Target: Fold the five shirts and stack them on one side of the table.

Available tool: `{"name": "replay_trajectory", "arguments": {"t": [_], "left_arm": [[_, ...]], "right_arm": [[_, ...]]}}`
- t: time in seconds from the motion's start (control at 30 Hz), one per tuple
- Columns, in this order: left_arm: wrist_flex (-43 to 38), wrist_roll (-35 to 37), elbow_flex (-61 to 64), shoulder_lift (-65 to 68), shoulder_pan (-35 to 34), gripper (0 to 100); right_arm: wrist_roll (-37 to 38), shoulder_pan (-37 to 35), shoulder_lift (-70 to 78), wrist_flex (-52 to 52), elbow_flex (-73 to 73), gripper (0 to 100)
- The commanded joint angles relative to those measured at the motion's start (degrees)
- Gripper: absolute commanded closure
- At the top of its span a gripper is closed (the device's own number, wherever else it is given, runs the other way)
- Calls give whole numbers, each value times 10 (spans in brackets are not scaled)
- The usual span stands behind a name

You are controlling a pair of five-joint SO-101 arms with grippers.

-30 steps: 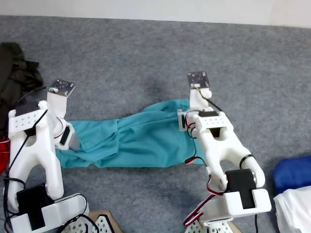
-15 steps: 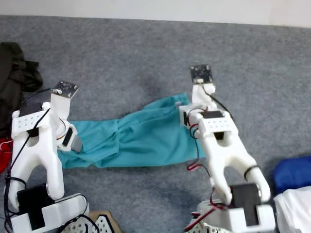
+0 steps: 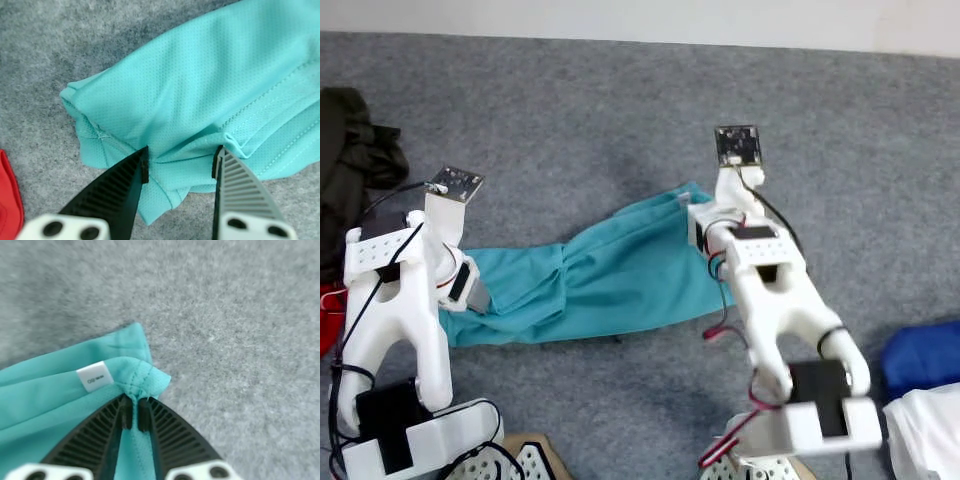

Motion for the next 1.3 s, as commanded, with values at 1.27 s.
{"name": "replay_trajectory", "arguments": {"t": [1.27], "left_arm": [[118,100,-190,-19,-8,768]], "right_arm": [[-4,1,-93,109,36,731]]}}
